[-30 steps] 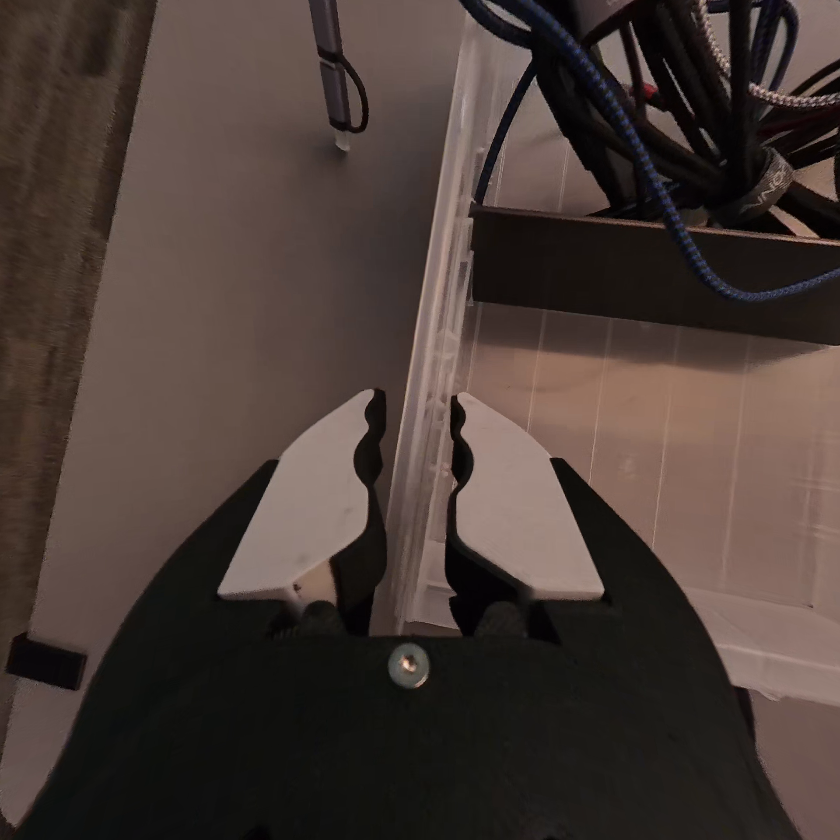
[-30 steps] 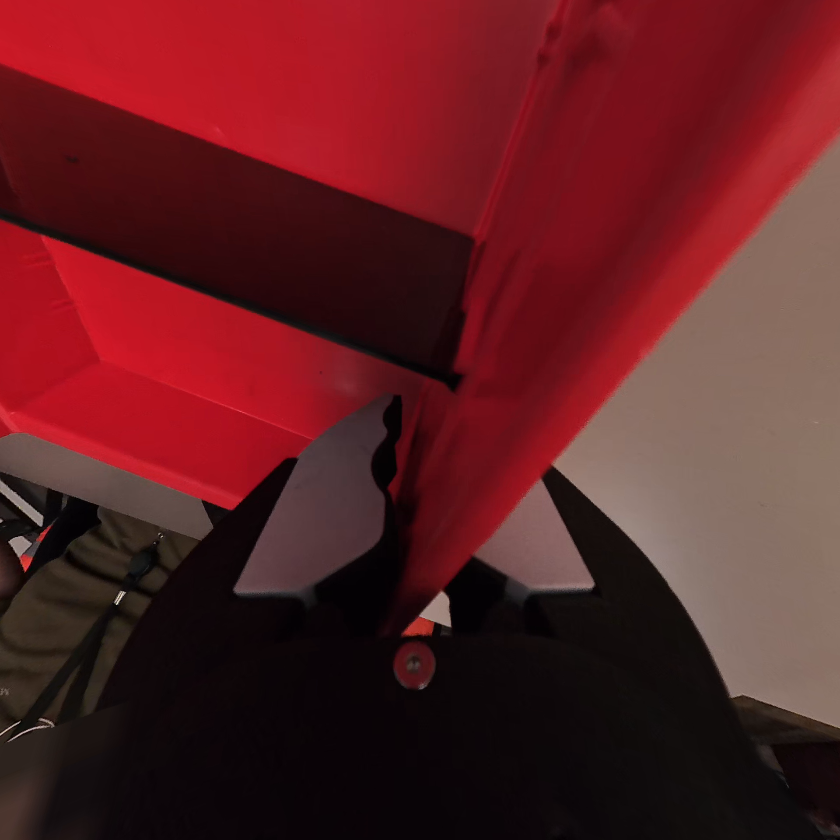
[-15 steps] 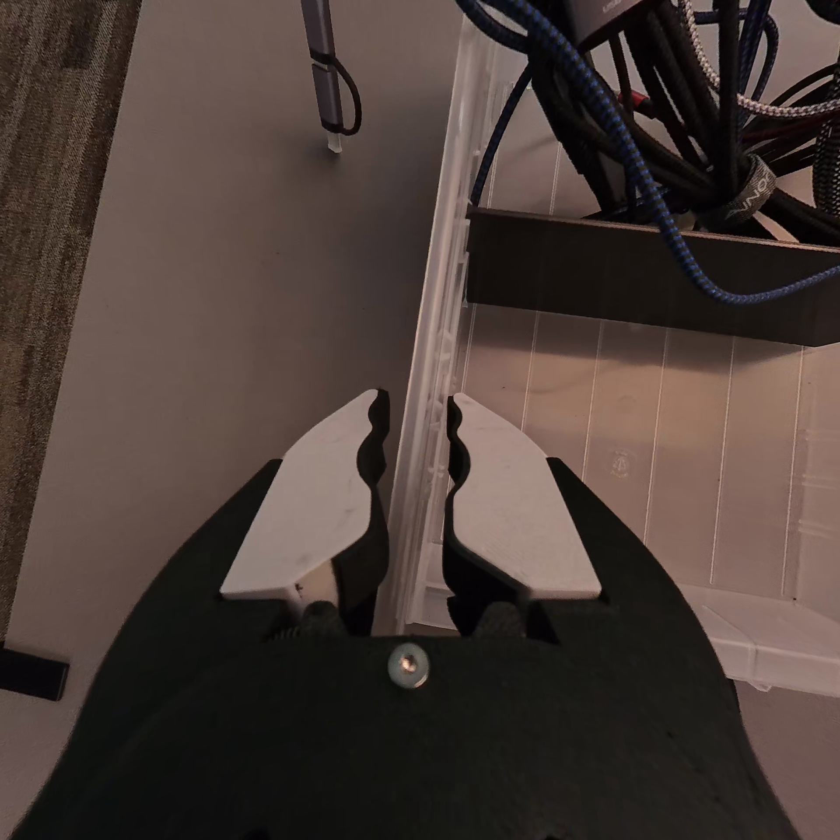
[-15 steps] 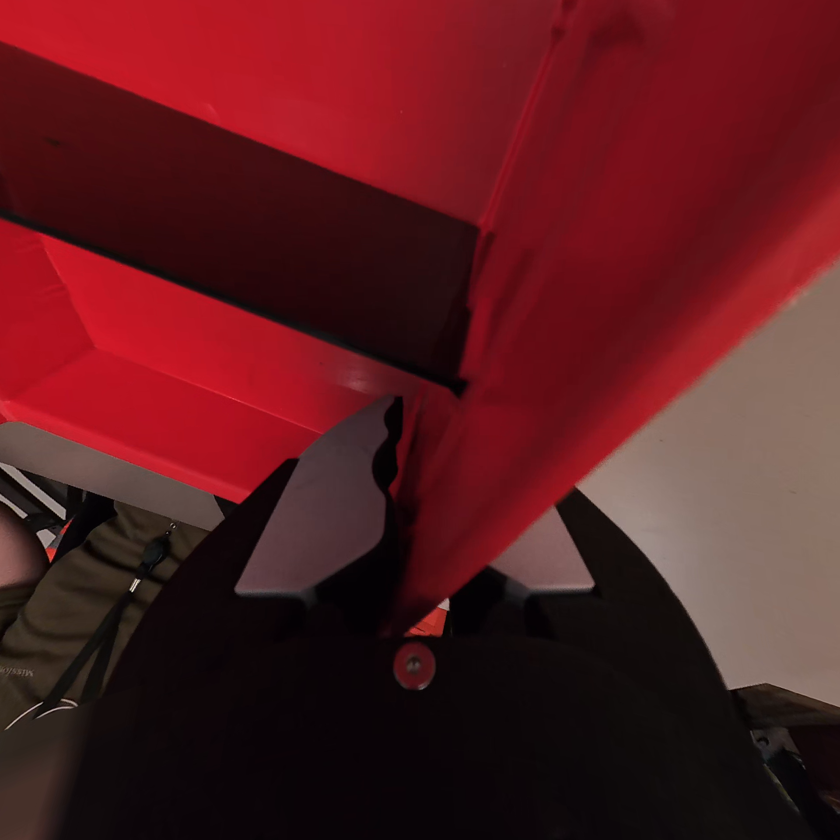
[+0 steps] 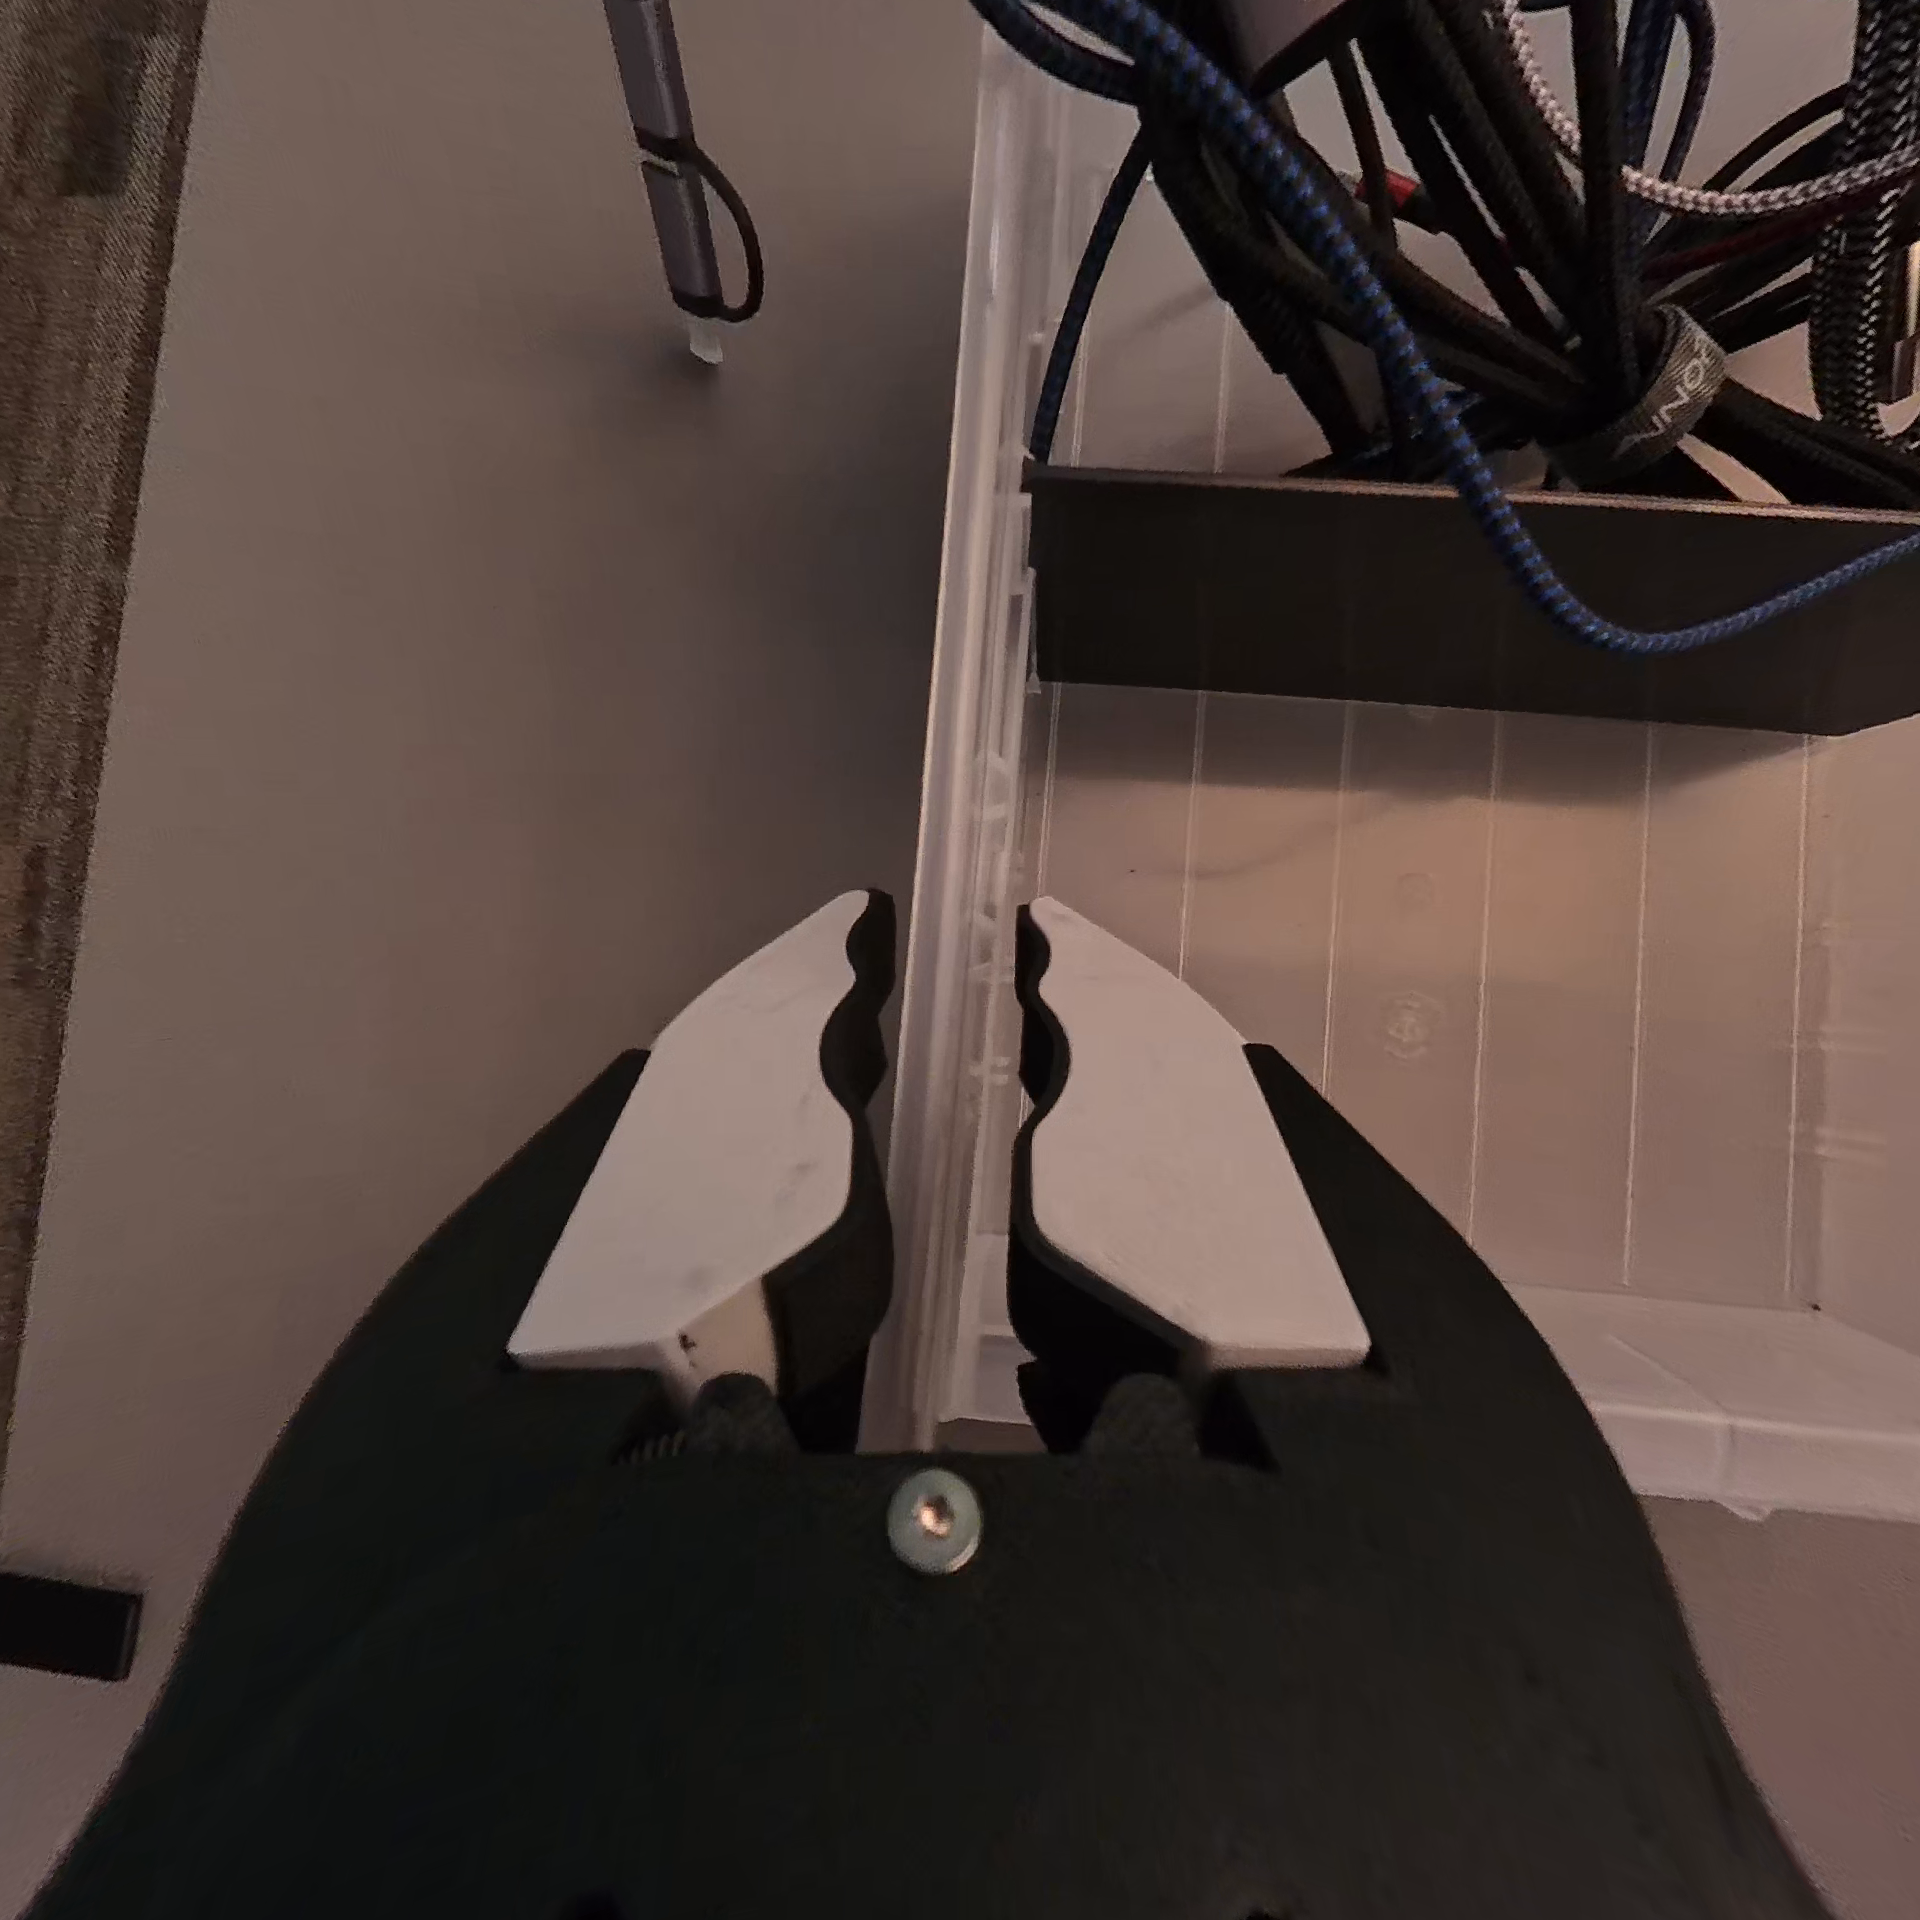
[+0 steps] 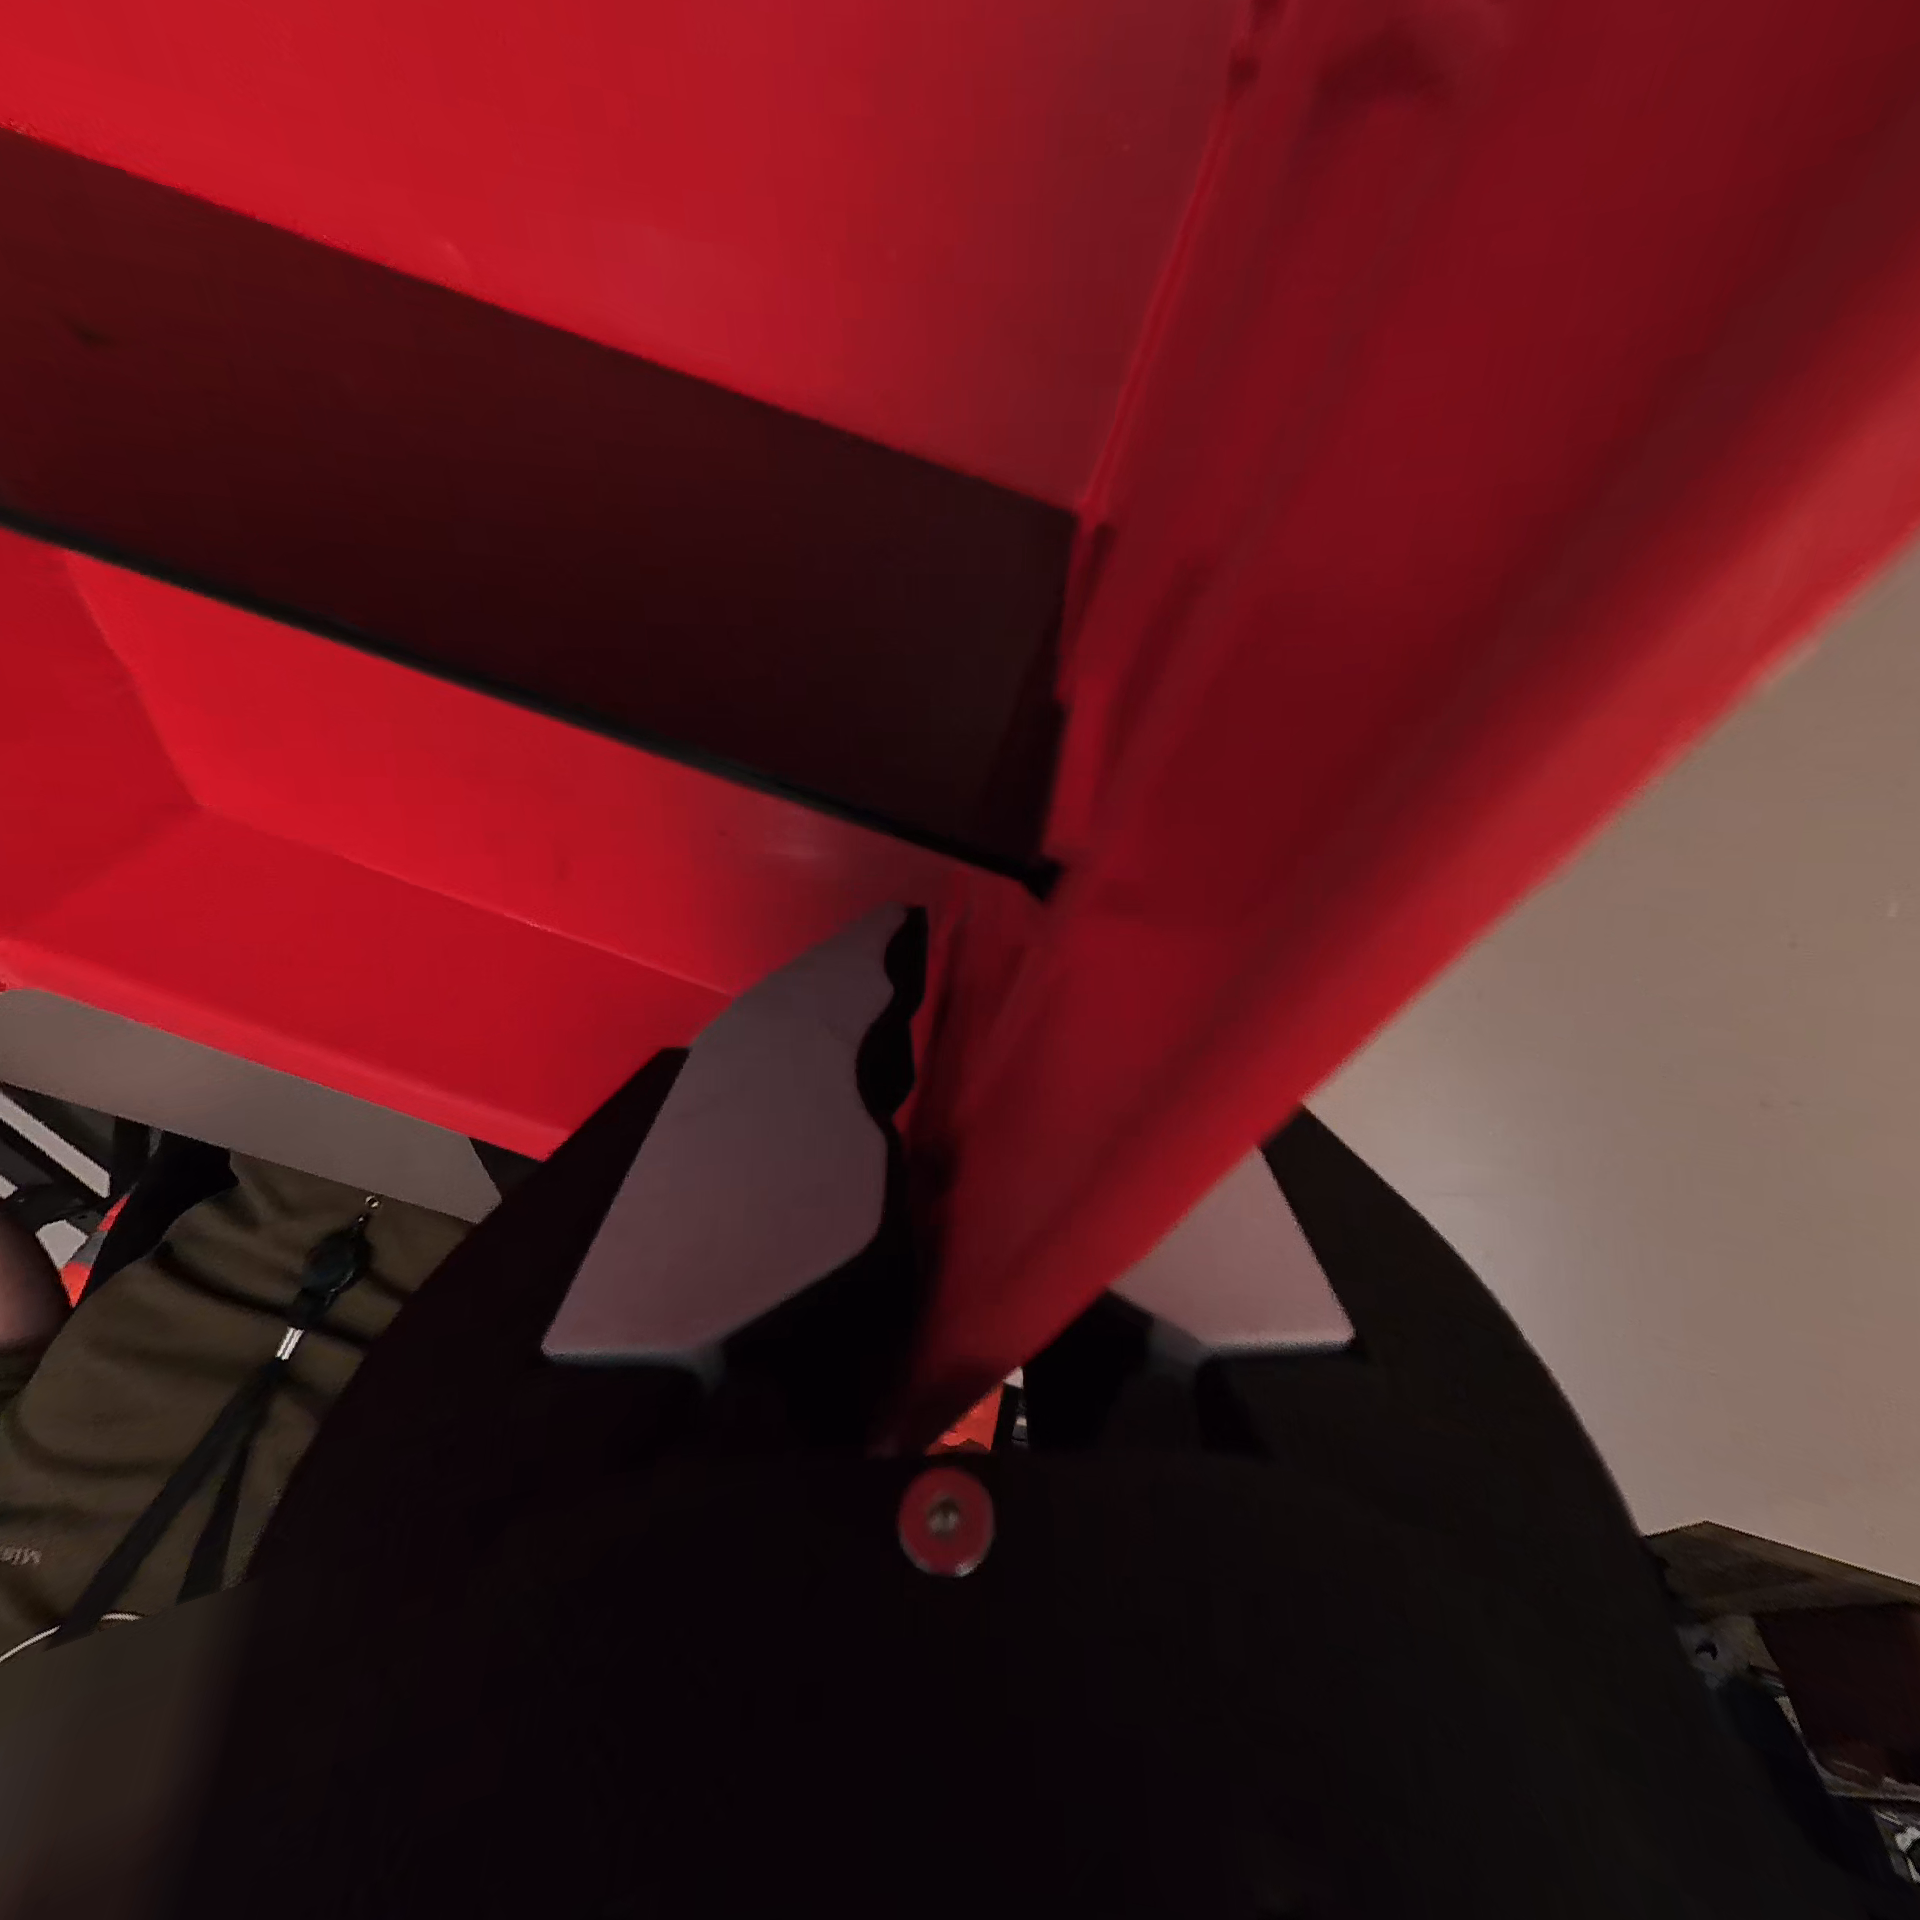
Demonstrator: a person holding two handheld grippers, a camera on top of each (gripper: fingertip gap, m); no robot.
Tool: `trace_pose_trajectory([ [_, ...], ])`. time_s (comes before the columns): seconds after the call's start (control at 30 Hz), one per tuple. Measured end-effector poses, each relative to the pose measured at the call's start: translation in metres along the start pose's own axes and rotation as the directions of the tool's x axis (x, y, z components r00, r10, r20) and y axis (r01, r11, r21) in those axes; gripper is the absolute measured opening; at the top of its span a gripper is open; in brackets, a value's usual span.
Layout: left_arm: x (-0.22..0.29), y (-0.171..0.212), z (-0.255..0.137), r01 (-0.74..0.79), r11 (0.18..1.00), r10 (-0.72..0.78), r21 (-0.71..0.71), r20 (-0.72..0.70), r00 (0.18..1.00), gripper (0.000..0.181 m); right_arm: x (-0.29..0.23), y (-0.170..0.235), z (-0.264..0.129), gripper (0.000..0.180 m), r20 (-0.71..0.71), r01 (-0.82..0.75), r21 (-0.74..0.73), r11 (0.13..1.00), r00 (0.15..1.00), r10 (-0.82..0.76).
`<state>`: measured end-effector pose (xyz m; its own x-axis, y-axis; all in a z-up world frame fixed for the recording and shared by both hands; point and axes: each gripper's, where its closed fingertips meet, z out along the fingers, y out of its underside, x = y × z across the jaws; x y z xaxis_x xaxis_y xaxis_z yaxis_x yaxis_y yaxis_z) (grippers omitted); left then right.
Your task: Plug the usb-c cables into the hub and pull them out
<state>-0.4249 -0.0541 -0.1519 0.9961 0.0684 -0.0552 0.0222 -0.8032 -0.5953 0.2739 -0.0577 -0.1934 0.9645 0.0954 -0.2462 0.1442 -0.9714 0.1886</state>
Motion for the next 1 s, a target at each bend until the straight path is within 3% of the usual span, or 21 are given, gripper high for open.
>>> trace_pose_trajectory([
  [0.3,0.013,-0.005,0.004,-0.022,1.0,0.023,-0.008,0.03,0.999,0.021,0.002,-0.011,-0.003,0.01,-0.081,0.134,-0.012,0.991,0.988,-0.134],
  [1.0,0.015,-0.005,0.004,-0.045,0.999,0.045,-0.004,0.045,0.998,0.024,-0.002,-0.006,0.0,0.014,-0.129,0.125,-0.056,0.991,0.983,-0.131],
])
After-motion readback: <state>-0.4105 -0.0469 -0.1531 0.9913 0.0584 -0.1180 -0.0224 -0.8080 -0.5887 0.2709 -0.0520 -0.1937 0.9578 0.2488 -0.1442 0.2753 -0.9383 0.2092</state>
